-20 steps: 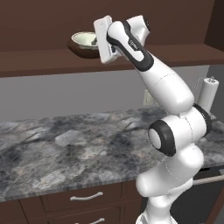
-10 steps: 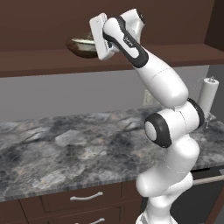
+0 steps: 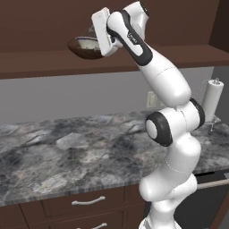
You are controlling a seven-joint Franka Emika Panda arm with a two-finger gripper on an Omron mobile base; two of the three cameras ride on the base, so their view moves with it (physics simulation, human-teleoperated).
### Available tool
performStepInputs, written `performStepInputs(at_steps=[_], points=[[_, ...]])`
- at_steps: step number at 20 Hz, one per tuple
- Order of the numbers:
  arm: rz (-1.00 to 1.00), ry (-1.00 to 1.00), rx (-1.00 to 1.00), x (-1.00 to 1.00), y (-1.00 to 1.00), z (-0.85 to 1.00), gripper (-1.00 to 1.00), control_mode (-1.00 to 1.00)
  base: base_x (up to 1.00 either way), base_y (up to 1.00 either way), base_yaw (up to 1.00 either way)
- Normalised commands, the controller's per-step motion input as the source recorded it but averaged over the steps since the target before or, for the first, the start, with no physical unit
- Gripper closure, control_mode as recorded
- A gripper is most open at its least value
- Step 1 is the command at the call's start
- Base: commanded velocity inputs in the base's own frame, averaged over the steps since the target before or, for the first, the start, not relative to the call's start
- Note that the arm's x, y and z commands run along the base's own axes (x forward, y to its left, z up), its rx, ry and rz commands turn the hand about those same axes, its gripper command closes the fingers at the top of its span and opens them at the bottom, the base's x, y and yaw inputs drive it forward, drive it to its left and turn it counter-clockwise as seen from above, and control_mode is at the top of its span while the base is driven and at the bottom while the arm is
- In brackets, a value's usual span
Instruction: Pick up the bowls on the counter and stack them on top of one another in the open cabinet. Place the smaller bowl on top of the larger bowl.
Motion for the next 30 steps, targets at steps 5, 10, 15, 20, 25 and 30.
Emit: performStepInputs(at_steps=[5,10,15,20,25,30], points=[[0.0,-0.01,0.05,-0.4,-0.14,0.0,-1.0,-1.0,0.0,0.0,0.0],[-0.01,-0.01,0.05,-0.5,-0.12,-0.03,-1.0,-1.0,0.0,0.0,0.0],[-0.03,-0.06,0.07,-0.57,-0.1,-0.02,-1.0,-1.0,0.0,0.0,0.0],[-0.02,-0.05,0.06,-0.59,-0.14,-0.02,-1.0,-1.0,0.0,0.0,0.0],[0.0,-0.01,0.03,-0.62,-0.26,0.0,-1.0,-1.0,0.0,0.0,0.0],[0.0,0.0,0.01,-0.62,-0.28,0.0,-1.0,-1.0,0.0,0.0,0.0]])
